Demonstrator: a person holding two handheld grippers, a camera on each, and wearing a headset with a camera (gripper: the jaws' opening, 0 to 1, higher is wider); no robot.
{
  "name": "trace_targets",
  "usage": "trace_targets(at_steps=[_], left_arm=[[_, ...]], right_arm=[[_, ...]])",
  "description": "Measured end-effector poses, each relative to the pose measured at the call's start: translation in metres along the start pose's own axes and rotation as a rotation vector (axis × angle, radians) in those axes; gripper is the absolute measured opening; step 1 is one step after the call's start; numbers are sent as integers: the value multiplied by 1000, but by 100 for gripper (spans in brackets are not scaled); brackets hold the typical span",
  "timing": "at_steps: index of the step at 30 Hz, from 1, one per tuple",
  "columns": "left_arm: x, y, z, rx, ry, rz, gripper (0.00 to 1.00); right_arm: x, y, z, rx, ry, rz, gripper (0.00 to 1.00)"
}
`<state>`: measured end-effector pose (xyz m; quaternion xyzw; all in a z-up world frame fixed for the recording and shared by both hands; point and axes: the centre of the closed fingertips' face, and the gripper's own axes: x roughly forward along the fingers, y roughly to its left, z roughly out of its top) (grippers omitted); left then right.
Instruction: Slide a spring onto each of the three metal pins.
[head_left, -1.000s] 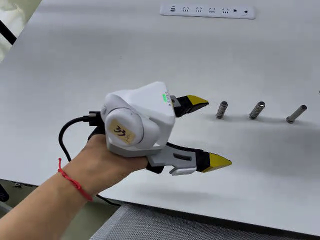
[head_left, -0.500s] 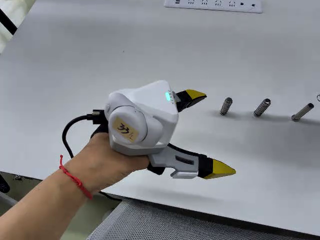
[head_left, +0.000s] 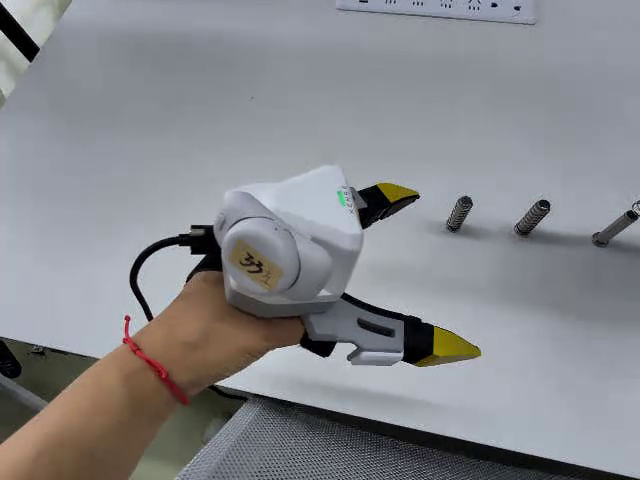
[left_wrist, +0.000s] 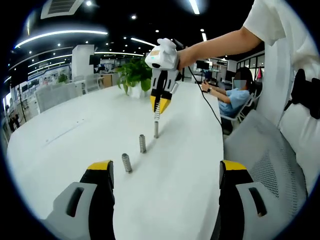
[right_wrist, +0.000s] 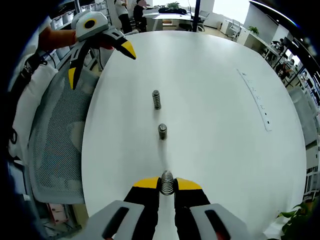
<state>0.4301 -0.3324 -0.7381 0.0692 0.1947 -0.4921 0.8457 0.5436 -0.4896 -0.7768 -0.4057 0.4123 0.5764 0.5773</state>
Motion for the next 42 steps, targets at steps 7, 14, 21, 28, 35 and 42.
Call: trace_targets(at_steps=[7,14,21,28,35,42], left_arm=[[2,-1,0,-6,-1,-5,86],[3,-2,1,-10,-4,-8,86],[2,-1,2,-15,-6,-5,86],[2,-1,3,-22,-11,-5,85],[2,-1,4,-25,-12,-5,85],[4,-1,3,-28,-11,-8,84]], right_arm=[[4,-1,-1,5,3,9,7],[7,-2,-2,5,8,17,7],[10,-2,-4,6,14,24,7],[14,-3,-6,1,20,29,7],[19,-3,-7,-3,20,29,7],[23,-2,-7,-17,24,28,7]])
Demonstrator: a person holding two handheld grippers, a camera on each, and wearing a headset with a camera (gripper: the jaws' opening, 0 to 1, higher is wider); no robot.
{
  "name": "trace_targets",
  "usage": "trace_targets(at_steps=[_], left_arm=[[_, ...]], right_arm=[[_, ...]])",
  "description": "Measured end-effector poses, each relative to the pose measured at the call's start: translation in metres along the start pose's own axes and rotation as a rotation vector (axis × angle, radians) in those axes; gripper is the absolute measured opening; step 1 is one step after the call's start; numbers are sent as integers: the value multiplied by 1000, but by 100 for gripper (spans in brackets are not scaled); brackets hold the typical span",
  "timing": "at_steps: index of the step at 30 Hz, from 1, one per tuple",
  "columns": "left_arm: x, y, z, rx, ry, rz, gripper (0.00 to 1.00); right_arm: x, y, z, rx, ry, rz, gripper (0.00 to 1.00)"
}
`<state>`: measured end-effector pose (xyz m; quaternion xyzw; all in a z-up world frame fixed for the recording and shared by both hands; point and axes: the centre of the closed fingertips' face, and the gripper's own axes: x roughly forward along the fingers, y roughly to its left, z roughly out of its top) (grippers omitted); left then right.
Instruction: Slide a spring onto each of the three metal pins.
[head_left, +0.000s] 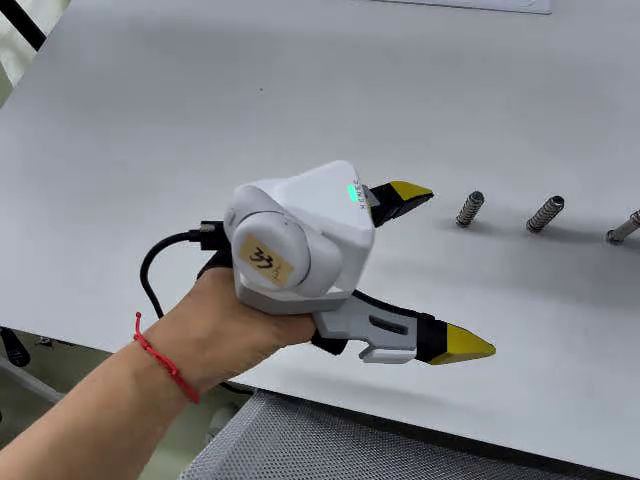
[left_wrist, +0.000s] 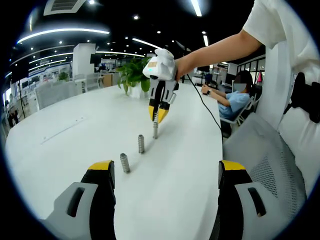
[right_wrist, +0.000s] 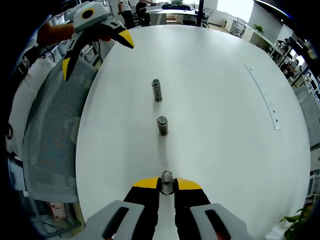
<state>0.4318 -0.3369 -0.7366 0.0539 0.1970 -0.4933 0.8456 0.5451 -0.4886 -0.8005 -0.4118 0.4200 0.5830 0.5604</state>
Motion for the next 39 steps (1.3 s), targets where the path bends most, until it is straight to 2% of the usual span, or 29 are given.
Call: trace_targets(at_steps=[24,39], left_arm=[[1,-1,-1,-4,1,-4,84],[0,-1,1,3,4,-6,83]], right_arm=[[26,0,-4,-5,14,-2,8],[28,3,-3,24,-4,4,10]])
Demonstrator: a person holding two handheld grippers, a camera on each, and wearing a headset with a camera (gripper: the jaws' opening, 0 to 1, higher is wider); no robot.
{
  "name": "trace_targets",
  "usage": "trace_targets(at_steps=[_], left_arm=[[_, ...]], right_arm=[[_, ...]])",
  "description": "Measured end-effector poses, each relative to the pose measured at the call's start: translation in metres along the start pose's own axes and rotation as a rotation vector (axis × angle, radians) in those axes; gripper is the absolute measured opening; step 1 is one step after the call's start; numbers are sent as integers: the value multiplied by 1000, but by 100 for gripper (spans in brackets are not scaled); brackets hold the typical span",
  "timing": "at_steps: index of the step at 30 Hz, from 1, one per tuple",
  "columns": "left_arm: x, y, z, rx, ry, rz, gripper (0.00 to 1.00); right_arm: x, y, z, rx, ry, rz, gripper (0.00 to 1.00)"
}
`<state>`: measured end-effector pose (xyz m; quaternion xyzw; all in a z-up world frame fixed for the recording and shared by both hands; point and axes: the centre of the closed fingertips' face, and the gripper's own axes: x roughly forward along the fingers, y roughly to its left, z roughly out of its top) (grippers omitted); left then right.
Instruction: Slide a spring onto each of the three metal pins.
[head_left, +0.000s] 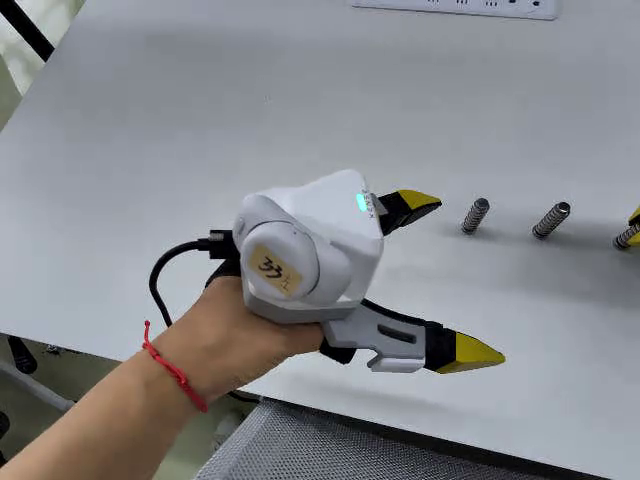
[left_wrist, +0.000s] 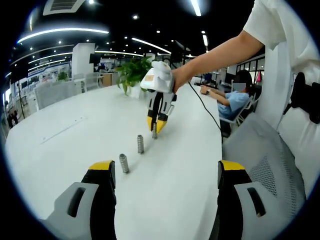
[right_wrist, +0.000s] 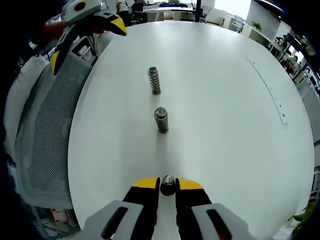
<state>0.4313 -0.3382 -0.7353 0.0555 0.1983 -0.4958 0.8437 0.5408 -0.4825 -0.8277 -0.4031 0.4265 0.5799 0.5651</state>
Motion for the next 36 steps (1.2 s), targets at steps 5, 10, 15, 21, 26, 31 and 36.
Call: trace_targets(at_steps=[5,10,15,21,26,31,36], left_arm=[[-1,1,1,5,2,2,83],[-3,3,3,15,5,8,84],[-6,8,3,26,8,18,85],[-13,20,1,37,11,43,90],[-17,24,-4,52,27,47,96],[-20,29,-5,60,25,59,99],[-21,29,-10,88,49,67,99]], right_arm=[[-7,3,4,14,-26,-7,15],[-23,5,6,27,-54,-36,19],[-46,10,12,81,-137,-79,24],[-72,9,1,193,-292,-151,32],[-91,23,-22,252,-380,-199,40],[-98,42,-50,318,-438,-230,55],[-100,54,-73,389,-507,-266,68]])
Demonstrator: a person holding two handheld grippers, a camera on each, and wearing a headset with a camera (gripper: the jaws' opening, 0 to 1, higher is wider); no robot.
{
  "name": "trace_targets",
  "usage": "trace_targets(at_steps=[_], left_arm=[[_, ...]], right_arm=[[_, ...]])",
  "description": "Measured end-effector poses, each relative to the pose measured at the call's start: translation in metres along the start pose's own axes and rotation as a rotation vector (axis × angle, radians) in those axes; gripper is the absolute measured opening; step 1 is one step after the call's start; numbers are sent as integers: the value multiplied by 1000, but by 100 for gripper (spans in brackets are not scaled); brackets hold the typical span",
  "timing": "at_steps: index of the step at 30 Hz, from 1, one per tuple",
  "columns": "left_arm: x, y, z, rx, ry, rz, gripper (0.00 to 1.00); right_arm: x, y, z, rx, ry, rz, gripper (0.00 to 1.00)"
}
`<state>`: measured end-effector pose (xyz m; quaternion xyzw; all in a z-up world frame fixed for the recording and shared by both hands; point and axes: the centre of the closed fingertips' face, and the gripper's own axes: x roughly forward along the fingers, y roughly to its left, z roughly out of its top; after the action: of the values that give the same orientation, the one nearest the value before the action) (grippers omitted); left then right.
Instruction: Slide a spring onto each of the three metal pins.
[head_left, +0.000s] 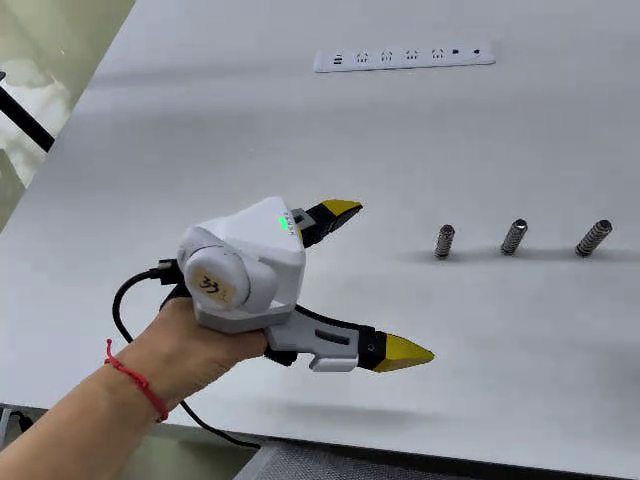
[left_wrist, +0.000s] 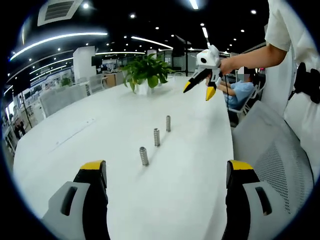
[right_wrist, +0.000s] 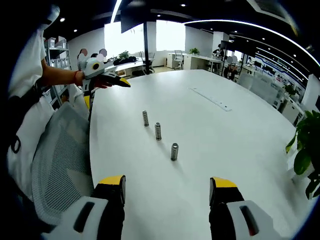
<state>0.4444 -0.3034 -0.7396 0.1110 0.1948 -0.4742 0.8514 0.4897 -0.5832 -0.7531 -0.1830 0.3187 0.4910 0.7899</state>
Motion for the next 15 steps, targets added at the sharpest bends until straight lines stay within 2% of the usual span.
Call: trace_targets(at_steps=[4,8,11,15], left_arm=[[1,2,-5,-7,16,9,99],[1,3,-8,-22,18,15,99],[0,5,-11,-30,24,20,99],[0,5,-13,-35,35,22,99]], right_arm=[[-7,-1,-15,50,-62,-21,79],[-9,5,-21,70,-119,-20,94],[-11,8,-30,82,-127,-14,99],[-12,14,-32,98,-147,-9,99]])
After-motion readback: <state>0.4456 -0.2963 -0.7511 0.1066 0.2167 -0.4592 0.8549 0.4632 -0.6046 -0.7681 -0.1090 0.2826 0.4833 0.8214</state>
